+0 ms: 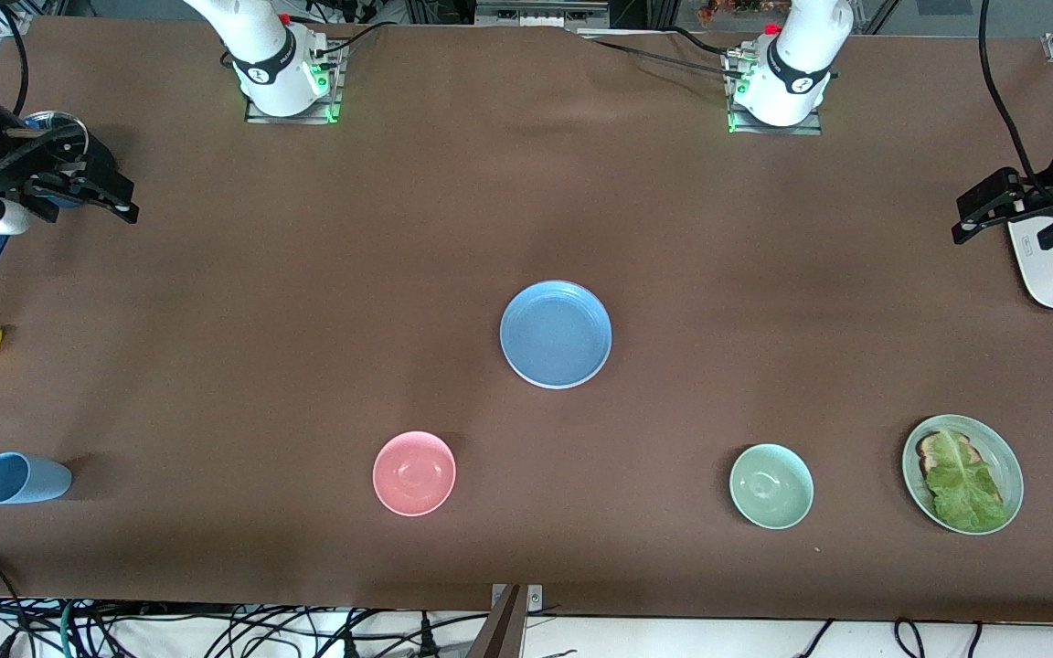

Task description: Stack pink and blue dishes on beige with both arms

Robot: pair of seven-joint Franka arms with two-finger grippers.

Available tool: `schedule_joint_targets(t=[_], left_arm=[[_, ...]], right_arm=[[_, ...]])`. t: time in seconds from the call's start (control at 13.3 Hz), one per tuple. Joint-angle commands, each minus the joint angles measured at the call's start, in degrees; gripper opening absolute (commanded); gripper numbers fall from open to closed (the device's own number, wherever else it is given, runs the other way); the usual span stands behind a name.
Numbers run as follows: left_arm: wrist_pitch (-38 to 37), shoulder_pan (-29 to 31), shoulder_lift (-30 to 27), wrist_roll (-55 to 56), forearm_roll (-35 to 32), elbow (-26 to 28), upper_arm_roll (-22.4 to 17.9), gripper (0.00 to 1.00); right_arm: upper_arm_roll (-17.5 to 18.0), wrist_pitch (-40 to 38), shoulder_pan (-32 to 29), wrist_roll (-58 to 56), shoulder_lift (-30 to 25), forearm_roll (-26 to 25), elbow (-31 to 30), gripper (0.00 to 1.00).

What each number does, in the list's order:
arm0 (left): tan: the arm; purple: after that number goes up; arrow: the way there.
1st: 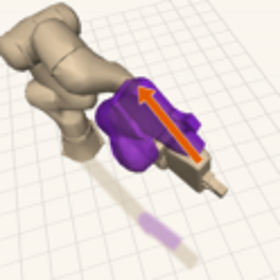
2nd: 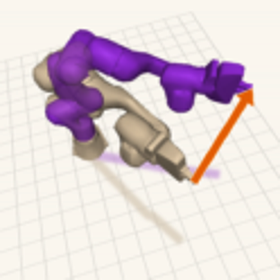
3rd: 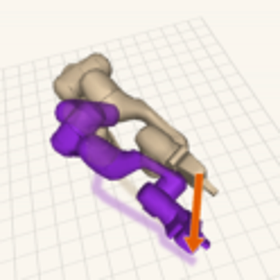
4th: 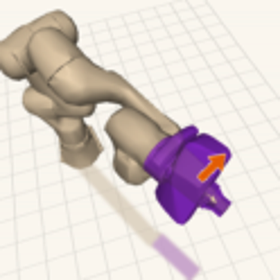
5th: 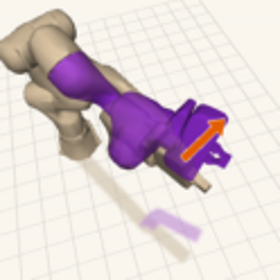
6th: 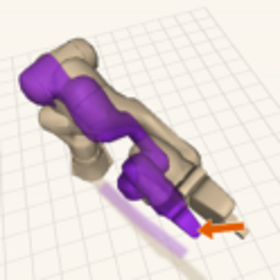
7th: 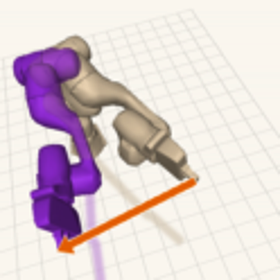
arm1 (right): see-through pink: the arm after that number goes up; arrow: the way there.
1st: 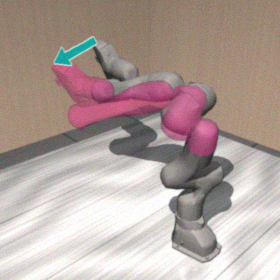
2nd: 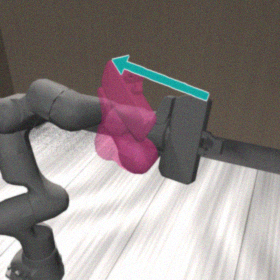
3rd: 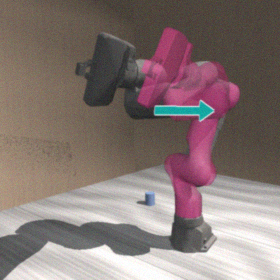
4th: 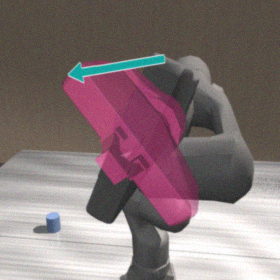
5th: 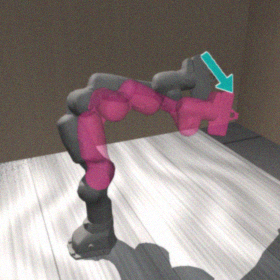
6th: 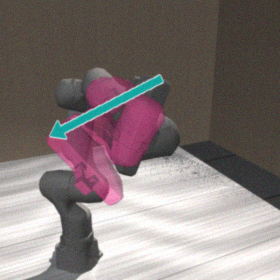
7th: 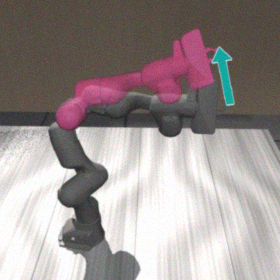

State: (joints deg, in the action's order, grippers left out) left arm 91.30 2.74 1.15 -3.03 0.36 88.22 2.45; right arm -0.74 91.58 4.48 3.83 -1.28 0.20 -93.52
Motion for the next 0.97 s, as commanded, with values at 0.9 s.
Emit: schedule_joint_targets(t=[0.9], left_arm=[[-1.21, 0.07, 0.7, -1.28, -0.45, -1.83, 0.01, 1.0]], right_arm=[[0.74, -2.8, -0.26, -0.49, 0.31, 0.06, 3.17, 1.0]])
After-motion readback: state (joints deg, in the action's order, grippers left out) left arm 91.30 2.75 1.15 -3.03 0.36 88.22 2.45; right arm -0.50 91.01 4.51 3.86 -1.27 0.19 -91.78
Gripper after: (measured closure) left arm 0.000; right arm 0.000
